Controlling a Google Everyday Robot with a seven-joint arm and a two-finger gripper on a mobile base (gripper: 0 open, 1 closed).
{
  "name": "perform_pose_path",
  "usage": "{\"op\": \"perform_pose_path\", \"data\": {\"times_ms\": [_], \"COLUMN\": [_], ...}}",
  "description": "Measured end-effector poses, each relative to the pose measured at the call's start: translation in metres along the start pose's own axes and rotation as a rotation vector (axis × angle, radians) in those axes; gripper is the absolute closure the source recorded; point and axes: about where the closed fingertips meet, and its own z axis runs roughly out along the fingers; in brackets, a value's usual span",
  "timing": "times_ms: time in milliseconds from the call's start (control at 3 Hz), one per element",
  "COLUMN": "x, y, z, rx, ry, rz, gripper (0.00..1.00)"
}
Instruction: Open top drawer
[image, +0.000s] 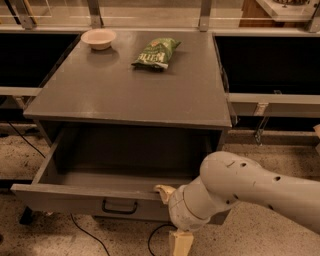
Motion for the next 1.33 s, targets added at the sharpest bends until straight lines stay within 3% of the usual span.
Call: {"op": "perform_pose_path", "data": {"times_ms": [333,667,1000,1333], "x": [-0.005,-0.003,-0.003,-0.003], "y": [0.039,0.044,0.072,0.072], "z": [-0.001,-0.001,0.001,0.001], "rx": [0.004,0.002,0.001,0.001], "ry": [0.002,0.003,0.008,0.008], "rz": [-0.034,-0.038,-0.055,-0.055], "gripper": [0.0,0.0,0.0,0.0]}}
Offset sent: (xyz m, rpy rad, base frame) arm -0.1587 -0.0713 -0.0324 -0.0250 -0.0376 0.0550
